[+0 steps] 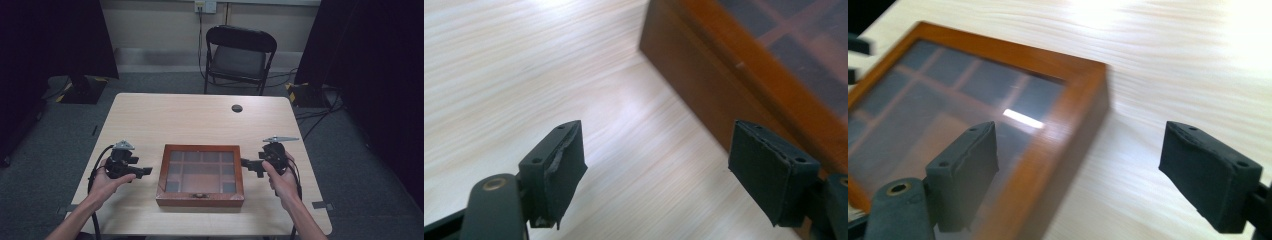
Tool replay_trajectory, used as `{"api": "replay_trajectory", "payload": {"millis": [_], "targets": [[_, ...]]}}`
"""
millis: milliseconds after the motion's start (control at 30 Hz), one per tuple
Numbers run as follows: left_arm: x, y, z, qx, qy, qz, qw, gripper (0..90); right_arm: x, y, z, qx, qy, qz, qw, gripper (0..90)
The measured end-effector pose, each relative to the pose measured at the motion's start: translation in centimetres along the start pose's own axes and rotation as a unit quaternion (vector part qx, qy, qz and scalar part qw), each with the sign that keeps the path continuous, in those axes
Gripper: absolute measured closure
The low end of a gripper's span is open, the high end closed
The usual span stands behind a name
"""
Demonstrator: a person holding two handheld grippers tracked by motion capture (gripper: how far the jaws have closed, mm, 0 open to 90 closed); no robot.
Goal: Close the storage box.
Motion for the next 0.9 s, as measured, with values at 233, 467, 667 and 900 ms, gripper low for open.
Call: {"api": "replay_trajectory", "payload": {"millis": [233,467,667,900], "targets": [[-2.5,0.3,1.1,-0.008,0.021,-0.030,0.9993,19.7,3.4,1.1,3.2,-0.029,-0.045,0.046,0.9975,15.0],[-4.7,-0.7,1.8,-0.033,0.048,-0.061,0.9964,18.8,6.9,1.0,6.9,-0.071,-0.060,0.089,0.9917,15.1],[-5.4,-1.3,1.8,-0.023,0.037,-0.097,0.9943,15.7,7.7,-0.1,9.1,-0.116,-0.058,0.116,0.9848,14.0],[-5.5,-2.0,1.9,0.027,0.020,-0.133,0.9906,7.0,7.2,-1.7,9.3,-0.080,0.004,0.165,0.9831,0.0]]}}
Point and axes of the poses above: each handheld gripper's, and its own axes: y roughly backward along the jaws, z roughly out of its underside, x roughly to its right, the point moved 10 cm from there along -y, roughly forward along the jaws, and after that the axes turned 7 degrees about y, right-handed, at the moved point
